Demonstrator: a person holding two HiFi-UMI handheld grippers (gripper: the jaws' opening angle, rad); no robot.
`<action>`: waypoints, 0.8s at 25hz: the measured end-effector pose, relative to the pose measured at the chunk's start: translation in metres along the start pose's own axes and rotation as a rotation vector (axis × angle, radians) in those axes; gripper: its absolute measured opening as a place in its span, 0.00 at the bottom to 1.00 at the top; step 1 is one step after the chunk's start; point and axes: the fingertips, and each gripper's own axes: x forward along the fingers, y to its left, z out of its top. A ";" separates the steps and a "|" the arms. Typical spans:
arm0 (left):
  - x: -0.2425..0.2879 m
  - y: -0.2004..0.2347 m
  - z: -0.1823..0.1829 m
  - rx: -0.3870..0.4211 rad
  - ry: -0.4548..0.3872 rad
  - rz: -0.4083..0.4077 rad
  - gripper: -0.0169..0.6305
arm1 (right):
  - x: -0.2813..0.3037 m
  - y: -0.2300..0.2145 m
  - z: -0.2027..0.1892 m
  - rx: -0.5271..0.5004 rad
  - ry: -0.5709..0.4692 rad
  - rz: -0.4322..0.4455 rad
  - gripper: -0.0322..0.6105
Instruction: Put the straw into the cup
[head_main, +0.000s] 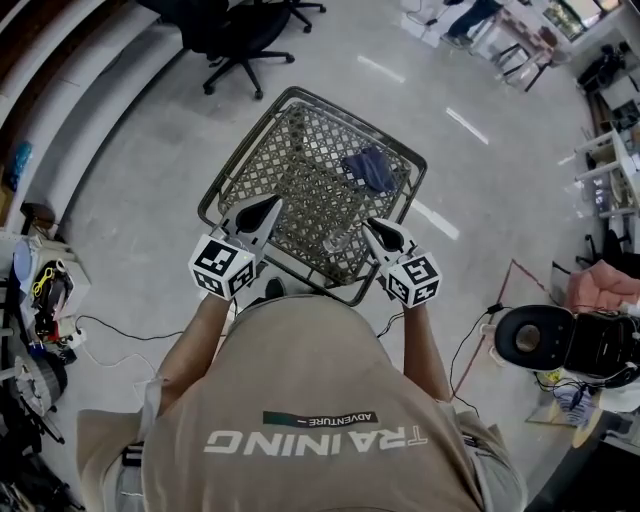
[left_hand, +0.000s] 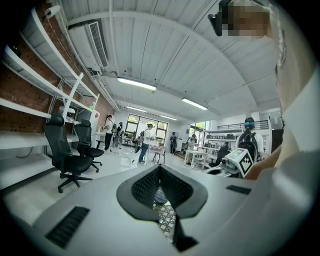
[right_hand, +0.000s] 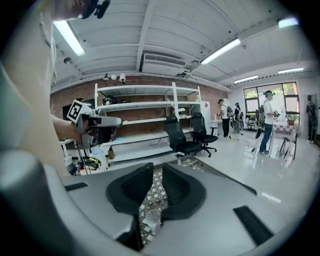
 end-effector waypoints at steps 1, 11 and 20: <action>0.000 0.000 0.001 0.010 0.000 -0.005 0.05 | -0.003 0.001 0.008 -0.004 -0.018 0.000 0.15; 0.004 0.003 -0.009 0.013 0.037 -0.038 0.05 | -0.032 0.009 0.085 -0.026 -0.225 -0.016 0.08; 0.007 -0.009 -0.004 0.046 0.023 -0.080 0.05 | -0.045 0.010 0.081 -0.010 -0.241 -0.036 0.08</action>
